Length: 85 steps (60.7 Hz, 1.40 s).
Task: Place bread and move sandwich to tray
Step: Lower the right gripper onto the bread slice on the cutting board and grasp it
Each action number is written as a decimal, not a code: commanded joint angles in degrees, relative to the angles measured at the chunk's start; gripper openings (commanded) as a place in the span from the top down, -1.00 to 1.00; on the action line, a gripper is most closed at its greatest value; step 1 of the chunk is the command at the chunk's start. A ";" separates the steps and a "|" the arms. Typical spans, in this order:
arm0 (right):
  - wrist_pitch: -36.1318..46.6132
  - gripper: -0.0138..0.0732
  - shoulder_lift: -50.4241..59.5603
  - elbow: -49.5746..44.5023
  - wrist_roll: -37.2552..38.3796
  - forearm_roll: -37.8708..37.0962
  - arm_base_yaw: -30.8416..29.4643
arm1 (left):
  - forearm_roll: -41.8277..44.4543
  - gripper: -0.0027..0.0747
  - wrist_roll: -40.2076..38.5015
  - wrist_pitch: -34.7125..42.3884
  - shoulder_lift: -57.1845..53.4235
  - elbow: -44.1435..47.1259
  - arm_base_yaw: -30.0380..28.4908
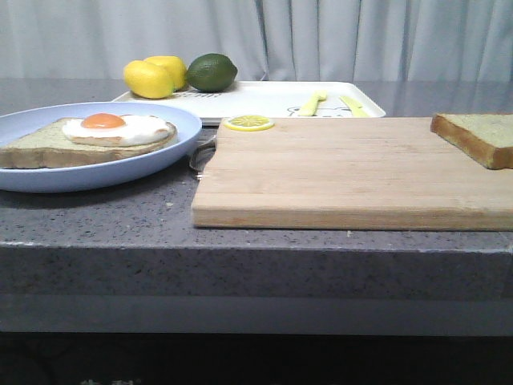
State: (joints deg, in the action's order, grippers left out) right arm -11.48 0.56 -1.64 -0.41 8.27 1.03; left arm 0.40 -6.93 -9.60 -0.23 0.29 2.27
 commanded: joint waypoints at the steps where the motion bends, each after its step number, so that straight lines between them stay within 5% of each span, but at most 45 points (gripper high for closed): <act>1: 4.15 0.82 0.77 0.25 -0.49 0.14 -0.30 | 0.07 0.98 -0.40 5.22 -1.16 -0.02 -0.06; 28: 5.26 0.82 0.78 0.25 -0.49 3.37 -0.24 | 0.07 0.98 -0.40 6.36 -1.16 -0.02 -0.06; 49: 6.58 0.82 0.72 6.30 -0.49 4.39 -0.24 | 0.07 0.98 -0.40 16.86 -1.16 -2.41 -0.06; 67: -8.59 0.82 -9.50 27.43 -0.49 4.39 -0.24 | 2.34 0.98 -0.30 1.39 9.53 -24.08 -0.06; 85: -7.60 0.80 -24.90 35.98 -0.49 4.39 -0.24 | 2.67 0.98 -0.30 -0.08 28.96 -31.99 -0.06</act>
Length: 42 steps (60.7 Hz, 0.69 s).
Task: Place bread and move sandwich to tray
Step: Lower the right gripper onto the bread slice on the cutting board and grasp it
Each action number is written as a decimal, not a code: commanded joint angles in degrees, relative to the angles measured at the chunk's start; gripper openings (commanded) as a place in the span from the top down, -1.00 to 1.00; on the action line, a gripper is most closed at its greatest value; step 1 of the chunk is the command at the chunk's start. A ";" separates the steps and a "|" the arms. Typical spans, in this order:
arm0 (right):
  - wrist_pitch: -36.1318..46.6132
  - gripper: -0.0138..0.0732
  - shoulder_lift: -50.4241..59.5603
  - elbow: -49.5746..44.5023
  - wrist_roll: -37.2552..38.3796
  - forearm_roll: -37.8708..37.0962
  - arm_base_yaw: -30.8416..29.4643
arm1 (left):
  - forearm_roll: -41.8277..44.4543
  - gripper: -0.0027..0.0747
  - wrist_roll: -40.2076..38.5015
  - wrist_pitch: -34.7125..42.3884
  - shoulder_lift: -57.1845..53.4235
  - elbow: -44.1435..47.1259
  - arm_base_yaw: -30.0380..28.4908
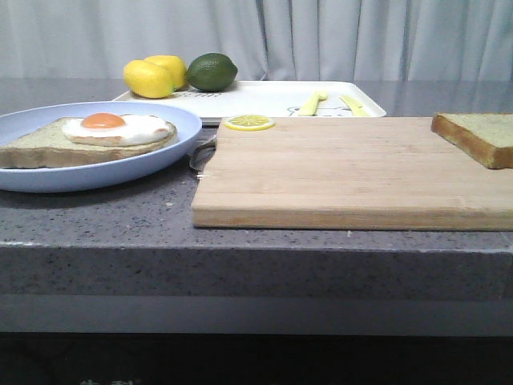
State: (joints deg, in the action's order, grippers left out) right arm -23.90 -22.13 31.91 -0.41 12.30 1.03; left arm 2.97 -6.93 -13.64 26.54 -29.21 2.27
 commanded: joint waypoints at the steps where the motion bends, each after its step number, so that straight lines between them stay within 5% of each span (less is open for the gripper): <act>1: 4.97 0.78 -2.33 2.43 -0.49 0.36 -0.24 | 0.10 0.98 -0.30 4.24 2.34 -2.49 -0.06; 11: 4.64 0.14 -2.33 2.43 -0.49 0.36 -0.24 | 0.10 0.78 -0.30 6.13 2.49 -2.49 -0.06; 22: 4.50 -0.84 -2.33 2.08 -0.49 0.36 -0.24 | 0.22 -0.45 -0.19 6.55 2.49 -2.49 -0.06; 27: 4.44 -0.79 -2.33 1.89 -0.49 1.21 -0.24 | 0.22 -0.79 -0.19 6.55 2.49 -2.49 -0.06; 42: 0.05 -0.79 -5.22 3.67 -0.49 1.74 -0.29 | 0.22 -0.80 -0.19 6.55 2.49 -2.49 -0.06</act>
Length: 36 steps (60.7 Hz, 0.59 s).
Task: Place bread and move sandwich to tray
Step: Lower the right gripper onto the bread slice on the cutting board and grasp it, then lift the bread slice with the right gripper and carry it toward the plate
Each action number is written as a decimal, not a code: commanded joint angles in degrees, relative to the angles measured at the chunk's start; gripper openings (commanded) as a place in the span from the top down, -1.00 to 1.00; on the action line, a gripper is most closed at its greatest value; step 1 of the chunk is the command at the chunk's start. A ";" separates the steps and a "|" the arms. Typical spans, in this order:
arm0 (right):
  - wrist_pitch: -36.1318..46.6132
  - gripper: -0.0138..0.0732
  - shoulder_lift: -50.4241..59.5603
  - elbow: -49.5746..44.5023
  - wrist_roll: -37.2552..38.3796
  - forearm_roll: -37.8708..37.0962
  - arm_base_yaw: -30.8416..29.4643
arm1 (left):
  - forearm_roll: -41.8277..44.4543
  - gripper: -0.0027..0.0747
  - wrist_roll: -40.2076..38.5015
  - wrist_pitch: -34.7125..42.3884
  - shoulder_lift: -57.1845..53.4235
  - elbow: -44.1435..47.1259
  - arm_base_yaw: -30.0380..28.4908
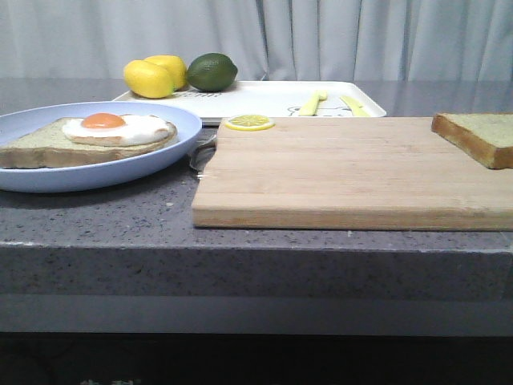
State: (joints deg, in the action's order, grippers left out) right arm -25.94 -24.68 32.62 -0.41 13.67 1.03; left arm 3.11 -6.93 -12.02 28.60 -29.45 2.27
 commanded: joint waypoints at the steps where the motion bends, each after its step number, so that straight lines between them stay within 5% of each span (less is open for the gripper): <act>1: 1.61 -0.79 -3.21 3.37 -0.49 0.28 -0.29 | 0.08 -0.80 -0.19 4.93 0.43 -2.26 -0.06; 18: -6.68 -0.79 -21.15 15.77 4.52 -7.02 -1.00 | 0.08 -0.80 -0.19 4.93 0.43 -2.26 -0.06; 36: -11.51 -0.79 -38.88 24.84 8.65 -11.06 -14.12 | 0.08 -0.80 -0.19 4.93 0.43 -2.26 -0.06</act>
State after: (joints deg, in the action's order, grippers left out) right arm -39.61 -60.74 53.81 7.98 2.96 -9.87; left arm 3.11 -6.93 -11.92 28.60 -29.45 2.27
